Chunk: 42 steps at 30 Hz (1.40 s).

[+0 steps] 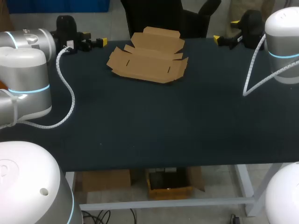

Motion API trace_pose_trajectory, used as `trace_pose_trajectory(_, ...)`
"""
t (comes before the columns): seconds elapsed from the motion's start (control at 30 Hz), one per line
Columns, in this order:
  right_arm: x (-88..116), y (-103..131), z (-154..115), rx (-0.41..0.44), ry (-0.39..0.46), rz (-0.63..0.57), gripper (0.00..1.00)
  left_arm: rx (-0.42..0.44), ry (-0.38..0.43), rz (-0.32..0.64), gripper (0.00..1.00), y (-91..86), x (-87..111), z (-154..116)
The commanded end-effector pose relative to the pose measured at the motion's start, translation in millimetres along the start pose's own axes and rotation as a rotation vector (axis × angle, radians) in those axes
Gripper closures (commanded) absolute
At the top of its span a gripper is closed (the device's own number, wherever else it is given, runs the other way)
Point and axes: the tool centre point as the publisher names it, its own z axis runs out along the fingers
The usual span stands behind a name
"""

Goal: Assemble the packaging by folding the flat box into shape, placing the metal phone stand inside, and closing the box properly

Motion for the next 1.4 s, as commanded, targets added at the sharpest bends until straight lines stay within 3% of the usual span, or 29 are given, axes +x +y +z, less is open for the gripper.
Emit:
trace_pose_trajectory(0.03,0.5,-0.2,-0.1,-0.002,-0.002,0.0,0.0,-0.003,0.001,-0.001,0.0,-0.7,-0.3,-0.3)
trace_pose_trajectory(1.4,0.0,-1.0,-0.1,0.006,0.003,0.01,0.0,-0.022,-0.019,0.0,0.0,-0.7,1.5,1.5)
